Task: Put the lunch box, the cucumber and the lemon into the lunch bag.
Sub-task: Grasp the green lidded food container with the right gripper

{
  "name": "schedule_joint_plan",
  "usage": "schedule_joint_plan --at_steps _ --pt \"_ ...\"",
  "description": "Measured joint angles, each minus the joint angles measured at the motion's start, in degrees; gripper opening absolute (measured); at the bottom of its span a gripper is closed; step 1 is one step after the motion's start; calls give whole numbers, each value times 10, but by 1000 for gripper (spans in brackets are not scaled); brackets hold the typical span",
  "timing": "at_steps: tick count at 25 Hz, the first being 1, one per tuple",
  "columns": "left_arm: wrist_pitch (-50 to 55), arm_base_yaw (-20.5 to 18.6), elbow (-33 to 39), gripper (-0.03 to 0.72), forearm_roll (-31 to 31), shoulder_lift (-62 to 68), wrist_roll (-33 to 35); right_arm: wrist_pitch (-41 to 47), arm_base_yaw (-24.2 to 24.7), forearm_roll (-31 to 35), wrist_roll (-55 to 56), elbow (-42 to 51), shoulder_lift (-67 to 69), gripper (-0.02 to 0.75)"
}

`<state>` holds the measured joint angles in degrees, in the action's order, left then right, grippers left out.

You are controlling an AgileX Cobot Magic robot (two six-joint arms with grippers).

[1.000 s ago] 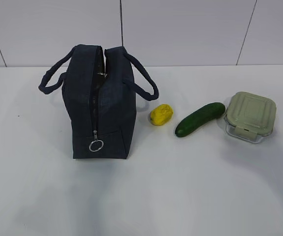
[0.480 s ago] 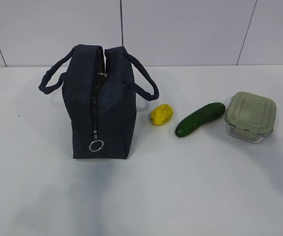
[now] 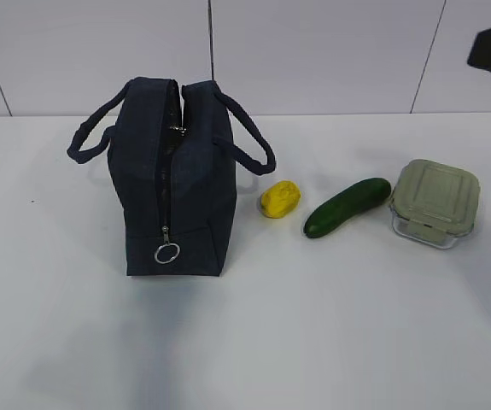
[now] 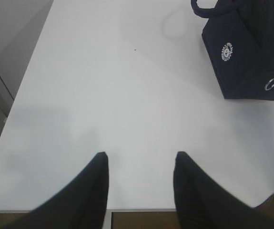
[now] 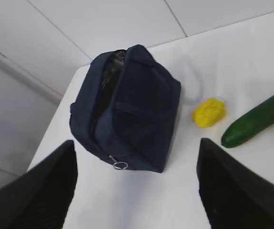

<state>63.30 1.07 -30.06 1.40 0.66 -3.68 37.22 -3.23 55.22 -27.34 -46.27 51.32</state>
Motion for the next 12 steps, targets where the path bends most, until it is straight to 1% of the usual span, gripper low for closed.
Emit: schedule_joint_plan --at_steps 3,6,8,12 --pt "0 0 0 320 0 0 0 22 0 61 -54 -15 38 582" --pt "0 0 0 320 0 0 0 50 10 99 -88 -26 74 582" --pt "0 0 0 320 0 0 0 88 37 131 -119 -29 95 582" --pt "0 0 0 319 0 0 0 176 116 206 -190 -30 135 582"
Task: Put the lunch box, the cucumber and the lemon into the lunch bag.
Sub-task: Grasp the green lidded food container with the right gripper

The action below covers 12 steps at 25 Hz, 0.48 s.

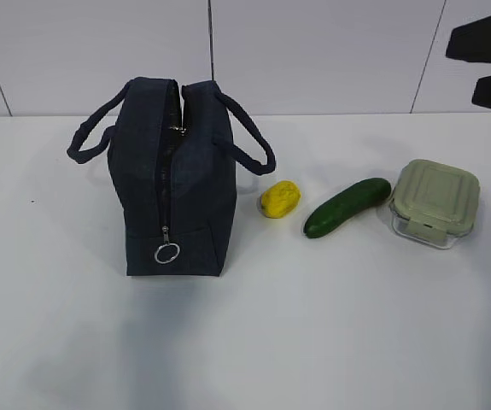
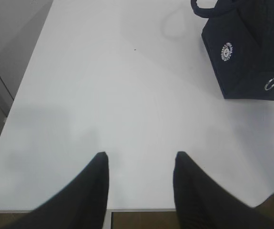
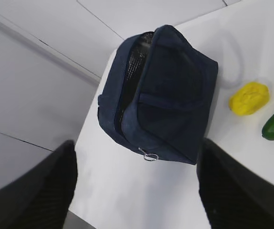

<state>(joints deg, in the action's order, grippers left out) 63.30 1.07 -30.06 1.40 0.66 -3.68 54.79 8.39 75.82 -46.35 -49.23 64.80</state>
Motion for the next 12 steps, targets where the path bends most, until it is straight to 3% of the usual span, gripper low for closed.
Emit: schedule_joint_plan --at_steps 4,12 --pt "0 0 0 319 0 0 0 66 51 44 -52 -1 35 582" --pt "0 0 0 319 0 0 0 126 104 81 -105 -1 92 582"
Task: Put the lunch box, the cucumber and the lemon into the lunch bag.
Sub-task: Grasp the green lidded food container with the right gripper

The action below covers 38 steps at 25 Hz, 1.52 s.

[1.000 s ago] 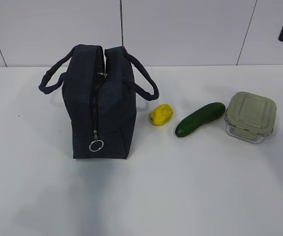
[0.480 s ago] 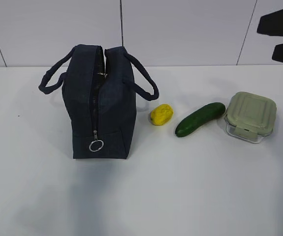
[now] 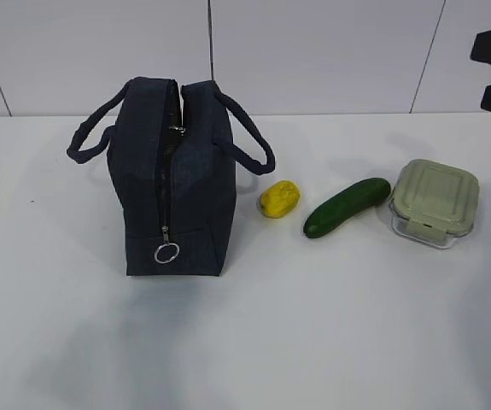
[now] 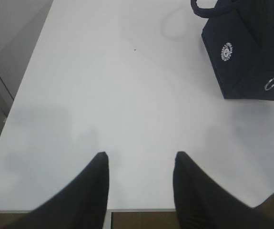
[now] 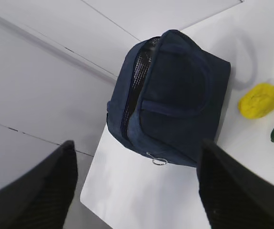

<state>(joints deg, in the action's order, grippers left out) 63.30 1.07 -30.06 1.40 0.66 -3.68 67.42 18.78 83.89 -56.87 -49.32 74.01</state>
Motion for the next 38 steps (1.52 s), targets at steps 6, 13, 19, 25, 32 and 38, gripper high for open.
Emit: schedule_joint_plan --at_steps 6,13,19,25,32,38 --pt "0 0 0 319 0 0 0 1 48 30 -17 -1 46 582" --pt "0 0 0 317 0 0 0 1 68 28 -30 -1 93 582" --pt "0 0 0 317 0 0 0 1 91 8 -45 -2 146 582" --pt "0 0 0 317 0 0 0 -1 123 -27 -50 -4 195 582" --pt "0 0 0 317 0 0 0 -2 142 -35 -74 -9 248 582" --pt "0 0 0 317 0 0 0 -3 164 -22 -78 -39 302 582"
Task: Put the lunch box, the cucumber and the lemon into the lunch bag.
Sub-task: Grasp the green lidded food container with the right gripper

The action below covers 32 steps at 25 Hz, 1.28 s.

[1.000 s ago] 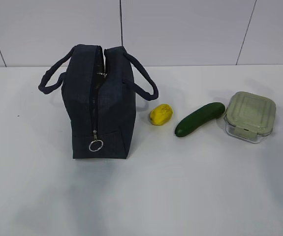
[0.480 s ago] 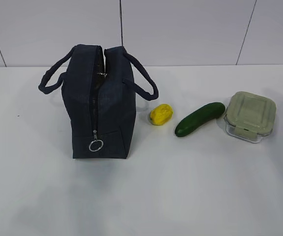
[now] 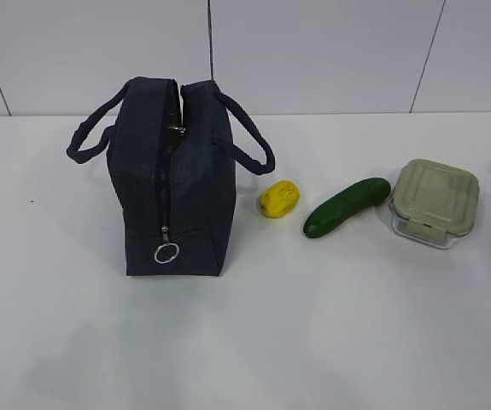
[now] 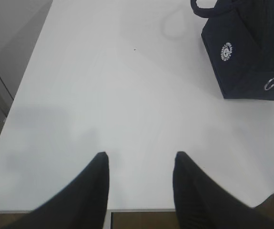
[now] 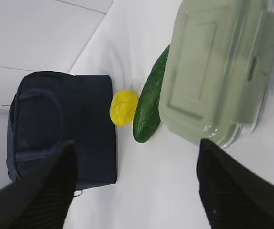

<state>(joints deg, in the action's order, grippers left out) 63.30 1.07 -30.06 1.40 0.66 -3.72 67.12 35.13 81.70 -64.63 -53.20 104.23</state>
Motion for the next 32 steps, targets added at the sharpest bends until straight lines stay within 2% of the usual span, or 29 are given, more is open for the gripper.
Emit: schedule_joint_plan --at_steps 10,22,32 --pt "0 0 0 317 0 0 0 -1 1 -3 -13 -5 36 581" --pt "0 0 0 317 0 0 0 -1 1 34 -35 -7 40 580" --pt "0 0 0 317 0 0 0 -2 1 31 -42 -83 149 581"
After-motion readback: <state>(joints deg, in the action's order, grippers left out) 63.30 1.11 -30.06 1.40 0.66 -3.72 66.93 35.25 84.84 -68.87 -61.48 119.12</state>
